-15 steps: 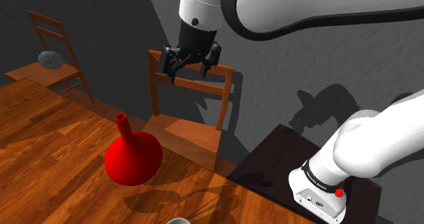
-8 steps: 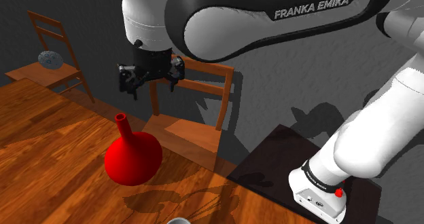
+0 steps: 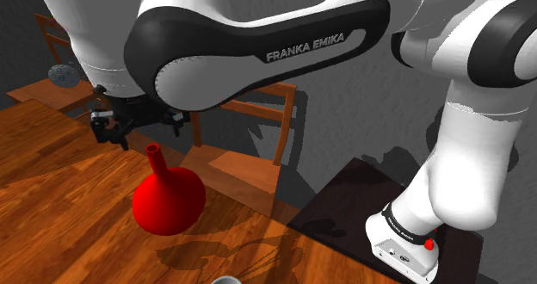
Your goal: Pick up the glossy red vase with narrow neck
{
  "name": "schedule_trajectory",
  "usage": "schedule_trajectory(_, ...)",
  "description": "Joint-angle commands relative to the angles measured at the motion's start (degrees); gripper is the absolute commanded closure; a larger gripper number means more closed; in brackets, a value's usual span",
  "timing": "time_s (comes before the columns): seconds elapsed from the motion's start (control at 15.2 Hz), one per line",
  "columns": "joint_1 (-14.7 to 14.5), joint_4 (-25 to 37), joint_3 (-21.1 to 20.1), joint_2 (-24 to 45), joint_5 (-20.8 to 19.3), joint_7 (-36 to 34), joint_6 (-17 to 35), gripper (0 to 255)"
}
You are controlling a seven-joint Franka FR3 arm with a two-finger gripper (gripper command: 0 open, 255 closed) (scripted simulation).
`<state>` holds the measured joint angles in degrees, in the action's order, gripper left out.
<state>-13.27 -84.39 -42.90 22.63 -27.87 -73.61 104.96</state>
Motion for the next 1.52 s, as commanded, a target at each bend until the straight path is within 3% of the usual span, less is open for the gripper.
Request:
schedule_trajectory(0.0, -0.8, 0.1, 0.4, 1.2, -1.0, -0.9, 0.7, 0)
schedule_trajectory(0.46, -0.4, -3.5, 0.7, 1.7, -1.8, -2.1, 4.4, 0)
schedule_trajectory(0.53, -0.2, -3.7, 0.7, 1.6, -1.7, -2.1, 4.5, 255)
schedule_trajectory(1.12, -0.4, -3.5, 0.7, 1.7, -1.8, -2.1, 4.4, 255)
schedule_trajectory(1.45, -0.7, -0.3, 0.4, 1.3, -1.1, -1.0, 1.1, 255)
